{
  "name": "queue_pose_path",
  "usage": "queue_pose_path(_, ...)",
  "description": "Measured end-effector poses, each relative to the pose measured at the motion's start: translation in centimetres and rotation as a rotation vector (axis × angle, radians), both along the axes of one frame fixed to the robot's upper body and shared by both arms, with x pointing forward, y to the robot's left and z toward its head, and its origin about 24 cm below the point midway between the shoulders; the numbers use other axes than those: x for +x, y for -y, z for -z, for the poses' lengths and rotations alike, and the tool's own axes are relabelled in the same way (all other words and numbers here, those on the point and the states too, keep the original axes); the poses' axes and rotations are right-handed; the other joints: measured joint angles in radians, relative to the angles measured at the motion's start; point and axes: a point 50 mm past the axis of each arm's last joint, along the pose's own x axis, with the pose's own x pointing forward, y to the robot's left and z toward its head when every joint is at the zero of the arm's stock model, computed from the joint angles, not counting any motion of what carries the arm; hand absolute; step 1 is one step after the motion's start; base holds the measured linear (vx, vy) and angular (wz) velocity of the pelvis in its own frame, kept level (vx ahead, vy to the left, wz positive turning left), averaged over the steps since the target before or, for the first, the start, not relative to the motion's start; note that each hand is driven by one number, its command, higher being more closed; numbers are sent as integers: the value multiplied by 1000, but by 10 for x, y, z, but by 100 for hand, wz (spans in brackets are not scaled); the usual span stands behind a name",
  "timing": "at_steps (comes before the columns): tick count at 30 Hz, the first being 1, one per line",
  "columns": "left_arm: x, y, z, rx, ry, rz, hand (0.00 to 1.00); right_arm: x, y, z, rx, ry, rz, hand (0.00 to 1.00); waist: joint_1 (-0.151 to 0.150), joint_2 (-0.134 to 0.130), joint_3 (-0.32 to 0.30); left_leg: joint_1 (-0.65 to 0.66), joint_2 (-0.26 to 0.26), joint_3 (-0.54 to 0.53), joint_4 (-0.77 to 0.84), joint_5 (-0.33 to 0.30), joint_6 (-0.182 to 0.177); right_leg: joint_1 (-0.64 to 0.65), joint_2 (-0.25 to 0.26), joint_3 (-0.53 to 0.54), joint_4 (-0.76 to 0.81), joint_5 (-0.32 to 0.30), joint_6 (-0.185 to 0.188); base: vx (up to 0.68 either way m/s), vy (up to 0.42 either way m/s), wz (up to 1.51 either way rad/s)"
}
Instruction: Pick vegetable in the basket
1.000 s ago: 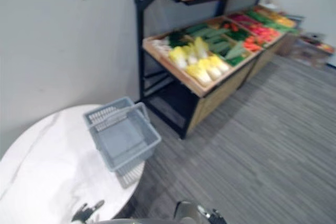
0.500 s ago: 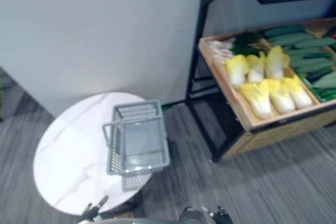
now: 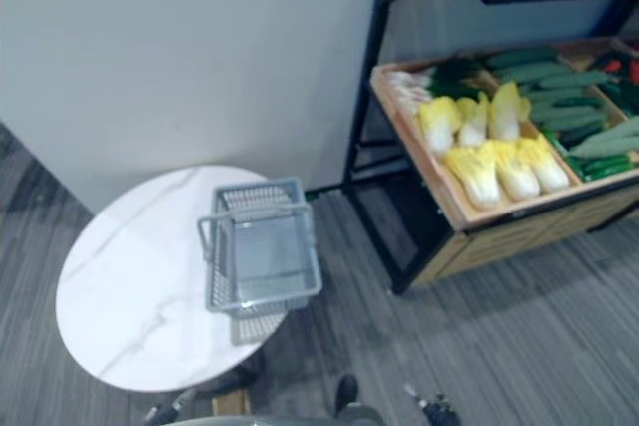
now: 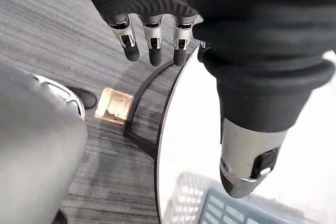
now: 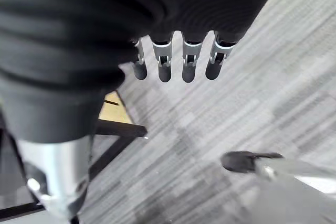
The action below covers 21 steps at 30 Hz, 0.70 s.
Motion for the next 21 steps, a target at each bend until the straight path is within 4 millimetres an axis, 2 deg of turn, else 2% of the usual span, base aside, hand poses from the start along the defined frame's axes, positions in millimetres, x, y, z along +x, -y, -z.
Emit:
queue_pose_path(2, -5, 2, 1, 1, -27, 69, 0, 46, 30, -44, -202, 155, -191, 0, -1, 12, -8, 0, -9, 18, 0, -9, 3, -15, -2, 27, 0, 7, 2, 54, 67, -22)
queue_pose_path(3, -6, 1, 1, 3, -32, 86, 0, 59, 34, -56, -252, 197, -244, 0, -1, 13, -8, -1, -11, 18, -1, -10, 4, -16, -3, 31, -2, 11, 7, 57, 49, -17)
queue_pose_path(4, -6, -1, 1, 9, -38, 113, 0, 81, 38, -79, -333, 271, -336, 0, -2, 10, -7, -3, -15, 17, -2, -11, 5, -18, -3, 33, -4, 13, 10, 54, 41, -3)
queue_pose_path(5, -6, -4, 0, 14, -45, 142, 0, 100, 37, -99, -401, 332, -421, 0, -2, 2, -6, -5, -20, 14, -1, -11, 4, -21, -3, 34, -6, 15, 8, 58, 42, -2)
queue_pose_path(7, -4, -8, 0, 19, -50, 177, 0, 121, 32, -122, -451, 418, -503, 0, -1, -10, -9, -17, -23, 11, -1, -11, 5, -33, -4, 36, -7, 19, 8, 47, 23, -1)
queue_pose_path(8, -3, -11, -1, 23, -48, 202, 0, 139, 21, -142, -500, 490, -601, 0, -2, -18, -3, -19, -28, -6, -1, -11, 5, -32, -2, 36, -13, 24, 6, 40, -1, 0)
queue_pose_path(11, -3, -16, -2, 24, -51, 241, 0, 164, -2, -174, -600, 595, -803, 0, 0, -44, 7, -19, -35, -45, -8, -11, 5, -30, -5, 32, -16, 26, 9, 36, 8, 5)
queue_pose_path(14, -1, -18, -3, 24, -50, 274, 0, 181, -24, -201, -693, 680, -964, 0, 1, -50, 5, -19, -43, -66, -13, -11, 5, -25, -12, 23, -16, 28, 11, 41, 34, 11)
queue_pose_path(18, -1, -18, -3, 19, -50, 289, 0, 209, -55, -227, -774, 762, -1131, 0, 9, -51, 6, -19, -50, -90, -13, -11, 6, -23, -20, 15, -16, 28, 11, 19, 17, 8)
queue_pose_path(20, -1, -17, -3, 18, -51, 290, 0, 215, -64, -231, -785, 773, -1168, 0, 13, -51, 6, -20, -49, -97, -12, -11, 6, -20, -20, 11, -17, 28, 11, 1, -8, 8)
queue_pose_path(21, -1, -17, -3, 17, -51, 294, 0, 220, -70, -232, -796, 771, -1201, 0, 24, -52, 7, -19, -49, -99, -12, -11, 6, -15, -20, 8, -18, 28, 11, -29, -13, 7)
